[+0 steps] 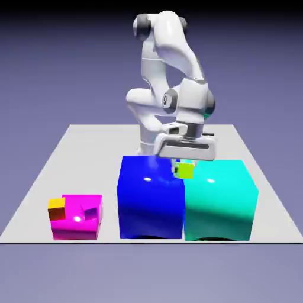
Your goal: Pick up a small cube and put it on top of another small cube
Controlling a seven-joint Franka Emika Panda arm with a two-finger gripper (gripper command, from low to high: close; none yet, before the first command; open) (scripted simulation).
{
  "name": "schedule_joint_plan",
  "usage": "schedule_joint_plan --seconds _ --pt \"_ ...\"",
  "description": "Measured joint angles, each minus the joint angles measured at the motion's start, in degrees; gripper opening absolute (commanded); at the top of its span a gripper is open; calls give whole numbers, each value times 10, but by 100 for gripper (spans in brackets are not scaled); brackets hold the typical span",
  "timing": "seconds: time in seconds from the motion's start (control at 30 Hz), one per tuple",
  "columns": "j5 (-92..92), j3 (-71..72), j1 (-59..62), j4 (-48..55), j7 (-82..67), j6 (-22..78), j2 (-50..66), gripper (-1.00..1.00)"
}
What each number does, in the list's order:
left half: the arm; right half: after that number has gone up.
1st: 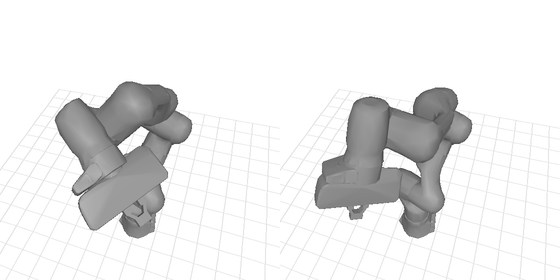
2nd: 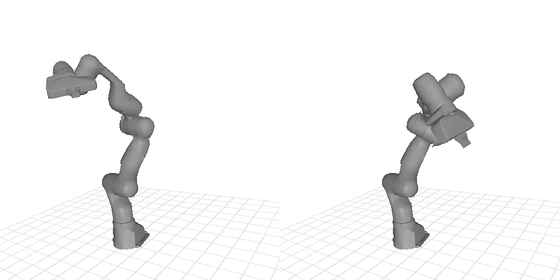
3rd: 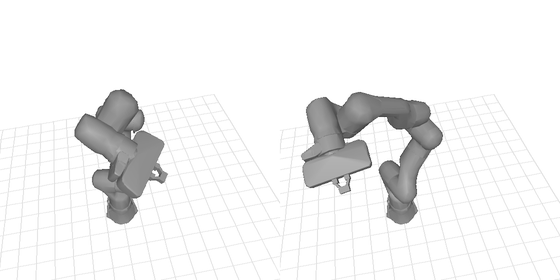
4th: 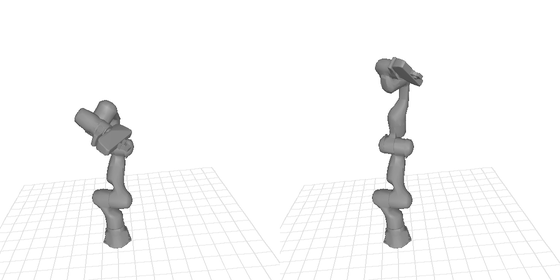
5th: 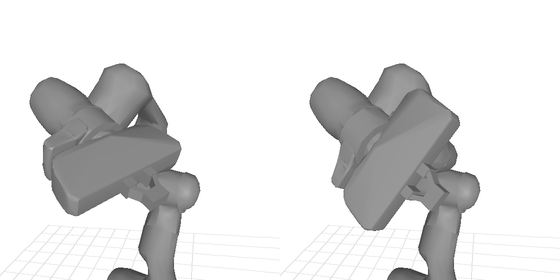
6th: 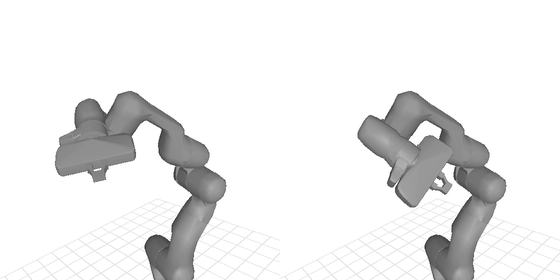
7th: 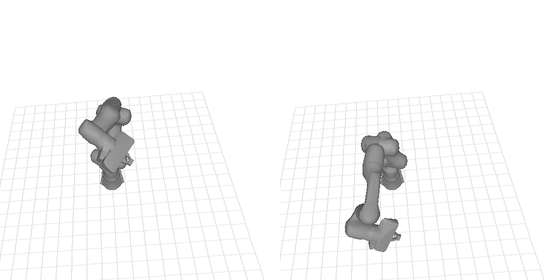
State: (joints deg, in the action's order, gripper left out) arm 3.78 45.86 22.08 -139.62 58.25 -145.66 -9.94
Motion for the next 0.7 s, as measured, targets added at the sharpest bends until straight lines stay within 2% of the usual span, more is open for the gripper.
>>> schedule_joint_plan --seconds 0.27,0.6,0.7 --pt "-196 165 -134 -46 145 18 -77 -100" --pt "-439 190 -44 -171 239 46 -47 -100" --pt "-411 177 -50 -191 257 31 -44 -100"
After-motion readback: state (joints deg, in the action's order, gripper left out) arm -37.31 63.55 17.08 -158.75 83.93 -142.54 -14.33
